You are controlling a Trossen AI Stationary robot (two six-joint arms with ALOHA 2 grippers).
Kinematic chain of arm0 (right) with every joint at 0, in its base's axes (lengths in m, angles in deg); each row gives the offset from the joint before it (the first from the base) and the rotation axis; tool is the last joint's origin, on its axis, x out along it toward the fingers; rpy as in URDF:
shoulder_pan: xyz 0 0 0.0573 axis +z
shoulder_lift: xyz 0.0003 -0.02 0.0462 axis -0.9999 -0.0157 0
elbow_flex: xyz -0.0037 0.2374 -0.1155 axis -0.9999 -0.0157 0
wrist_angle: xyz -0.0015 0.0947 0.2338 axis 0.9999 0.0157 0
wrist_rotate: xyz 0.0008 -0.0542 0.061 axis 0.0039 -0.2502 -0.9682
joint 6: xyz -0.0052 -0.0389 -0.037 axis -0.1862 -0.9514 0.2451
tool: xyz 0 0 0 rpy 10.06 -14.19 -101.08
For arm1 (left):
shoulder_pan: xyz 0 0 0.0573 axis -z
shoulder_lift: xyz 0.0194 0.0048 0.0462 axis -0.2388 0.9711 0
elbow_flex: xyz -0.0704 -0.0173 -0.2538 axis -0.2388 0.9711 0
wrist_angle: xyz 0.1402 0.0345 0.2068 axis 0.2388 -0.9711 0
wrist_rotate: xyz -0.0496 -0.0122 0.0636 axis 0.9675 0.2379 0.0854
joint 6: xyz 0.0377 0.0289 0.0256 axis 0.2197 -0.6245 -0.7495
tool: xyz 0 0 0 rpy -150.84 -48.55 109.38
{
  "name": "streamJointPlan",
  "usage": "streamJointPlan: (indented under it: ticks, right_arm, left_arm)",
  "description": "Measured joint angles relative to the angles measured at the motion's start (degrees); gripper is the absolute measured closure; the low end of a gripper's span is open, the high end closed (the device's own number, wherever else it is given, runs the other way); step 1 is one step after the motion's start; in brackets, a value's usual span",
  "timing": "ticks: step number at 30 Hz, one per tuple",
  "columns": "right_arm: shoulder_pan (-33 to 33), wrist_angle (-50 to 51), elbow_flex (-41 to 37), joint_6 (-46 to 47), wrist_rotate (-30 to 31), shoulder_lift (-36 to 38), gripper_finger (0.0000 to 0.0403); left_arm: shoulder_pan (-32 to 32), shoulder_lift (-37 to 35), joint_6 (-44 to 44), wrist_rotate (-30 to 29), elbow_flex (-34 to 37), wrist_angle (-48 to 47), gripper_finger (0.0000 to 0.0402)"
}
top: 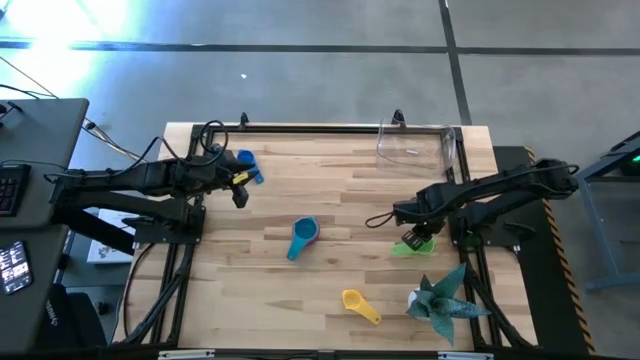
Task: Nest measuring cups in basket
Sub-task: Stack the green measuring cup on top of the light blue measuring cup
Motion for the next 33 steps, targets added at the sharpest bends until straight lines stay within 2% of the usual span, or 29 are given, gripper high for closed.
streamJointPlan:
  ticks: [11,14,18,23,28,33]
  right_arm:
    - [0.0,-5.1,-4.6,1.4,-0.8,0.0,0.0316]
    - [0.0,-6.2,-4.7,2.9,-0.8,0.0,0.0339]
    - [0.0,-7.3,-4.7,4.0,-0.9,0.0,0.0393]
    - [0.0,-7.4,-4.7,6.0,-1.2,0.0,0.0394]
    - [0.0,-7.4,-0.8,7.3,-0.5,0.0,0.0398]
    - [-0.7,-7.4,6.3,8.4,3.3,0.0,0.0400]
  left_arm:
    - [0.0,0.0,0.5,-0.2,0.0,0.0,0.0300]
    - [0.0,0.0,0.5,-0.2,0.0,0.0,0.0300]
    - [0.0,0.0,0.5,-0.2,0.0,0.0,0.0300]
    - [0.0,0.0,0.5,-0.2,0.0,0.0,0.0300]
    - [0.0,0.0,0.5,-0.2,0.0,0.0,0.0300]
    - [0.0,0.0,0.2,-0.2,0.0,0.0,0.0300]
